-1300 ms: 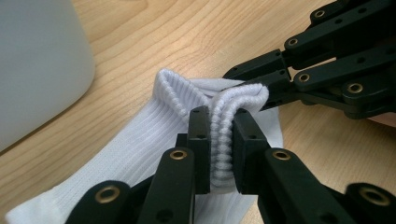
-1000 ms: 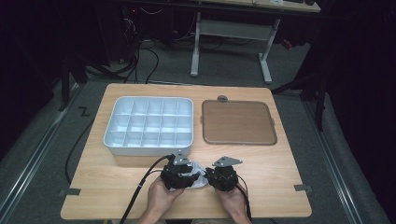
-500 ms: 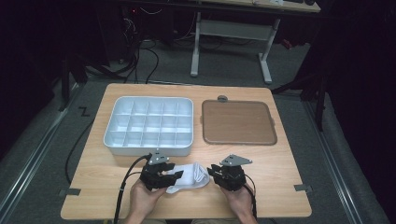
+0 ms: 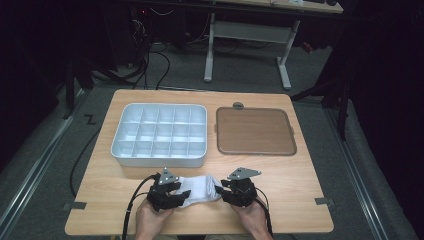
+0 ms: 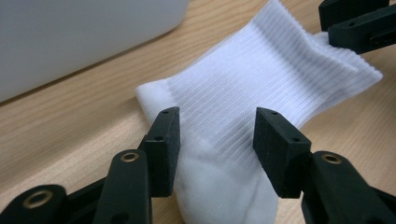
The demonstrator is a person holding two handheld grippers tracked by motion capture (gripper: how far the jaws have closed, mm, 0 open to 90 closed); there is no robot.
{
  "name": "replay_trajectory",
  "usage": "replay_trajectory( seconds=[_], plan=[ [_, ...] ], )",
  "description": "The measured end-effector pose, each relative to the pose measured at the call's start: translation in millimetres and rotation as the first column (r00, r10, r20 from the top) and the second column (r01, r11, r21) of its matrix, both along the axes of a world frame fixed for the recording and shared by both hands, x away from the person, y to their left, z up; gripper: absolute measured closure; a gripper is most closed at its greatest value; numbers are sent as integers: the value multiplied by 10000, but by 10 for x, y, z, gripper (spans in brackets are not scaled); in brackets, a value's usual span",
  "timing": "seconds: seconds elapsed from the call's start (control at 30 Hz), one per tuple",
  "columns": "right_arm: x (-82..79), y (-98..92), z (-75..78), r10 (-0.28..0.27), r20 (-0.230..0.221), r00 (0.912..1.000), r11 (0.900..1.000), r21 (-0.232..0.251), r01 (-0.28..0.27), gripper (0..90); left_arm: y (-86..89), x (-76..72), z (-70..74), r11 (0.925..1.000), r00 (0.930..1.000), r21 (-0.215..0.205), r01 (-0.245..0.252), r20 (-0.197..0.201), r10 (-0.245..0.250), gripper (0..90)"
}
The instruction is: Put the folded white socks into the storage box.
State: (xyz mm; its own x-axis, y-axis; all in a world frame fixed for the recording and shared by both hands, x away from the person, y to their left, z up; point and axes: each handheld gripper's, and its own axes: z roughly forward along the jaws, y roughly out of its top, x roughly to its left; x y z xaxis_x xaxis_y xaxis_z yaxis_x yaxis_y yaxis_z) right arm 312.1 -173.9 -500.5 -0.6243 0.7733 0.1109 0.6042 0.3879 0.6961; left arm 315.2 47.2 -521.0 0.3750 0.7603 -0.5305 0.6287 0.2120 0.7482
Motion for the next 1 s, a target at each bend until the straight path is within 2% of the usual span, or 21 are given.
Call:
replay_trajectory(
  seconds=[0.1,0.2,0.27,0.3,0.33,0.37,0.43,0.57,0.6,0.67,0.77,0.8,0.83,0.97,1.0],
  plan=[
    [21,8,-79,65,-232,9997,9997,-249,-71,663,-16,2,-50,9998,10000,211,24,-8,-24,519],
    [29,27,-128,195,-252,9995,9985,-500,-208,738,-25,10,-64,9997,10000,229,-30,16,30,517],
    [24,35,-125,261,-139,9996,9976,-636,-269,768,-23,12,-67,9996,10000,279,-5,18,5,516],
    [8,47,-104,286,33,9996,9965,-786,-283,826,-27,14,-78,9993,10000,379,-20,68,17,514],
    [8,47,-104,286,33,9996,9965,-786,-283,826,-27,14,-78,9993,10000,379,-20,68,17,513],
    [-5,48,-69,300,335,9990,9954,-915,-268,872,-29,16,-85,9990,10000,453,-26,70,22,512],
    [-15,43,-16,281,627,9976,9957,-898,-224,900,-32,22,-87,9991,10000,427,-66,49,64,512],
    [-4,66,78,358,933,9950,9948,-986,-266,900,-44,35,-84,9985,10000,543,-56,8,56,511],
    [3,82,92,398,967,9945,9956,-886,-312,900,-50,36,-82,9985,10000,540,-78,4,78,510],
    [11,121,116,506,970,9940,9968,-674,-441,855,-52,37,-79,9984,10000,568,-76,-14,77,507],
    [17,199,133,620,900,9940,9980,-143,-609,724,-50,32,-73,9983,9999,563,-115,36,113,494],
    [17,199,133,620,900,9940,9980,-143,-609,724,-50,32,-73,9983,9999,563,-115,36,113,489],
    [16,240,136,696,903,9935,9975,67,-705,669,-47,23,-66,9984,9998,551,-158,135,151,481],
    [-1,300,137,836,869,9927,9963,124,-850,625,-26,7,-34,9990,9988,382,-226,435,210,461],
    [-12,338,125,928,787,9926,9957,-52,-927,620,-10,8,-12,9992,9978,265,-291,602,275,461]
  ],
)
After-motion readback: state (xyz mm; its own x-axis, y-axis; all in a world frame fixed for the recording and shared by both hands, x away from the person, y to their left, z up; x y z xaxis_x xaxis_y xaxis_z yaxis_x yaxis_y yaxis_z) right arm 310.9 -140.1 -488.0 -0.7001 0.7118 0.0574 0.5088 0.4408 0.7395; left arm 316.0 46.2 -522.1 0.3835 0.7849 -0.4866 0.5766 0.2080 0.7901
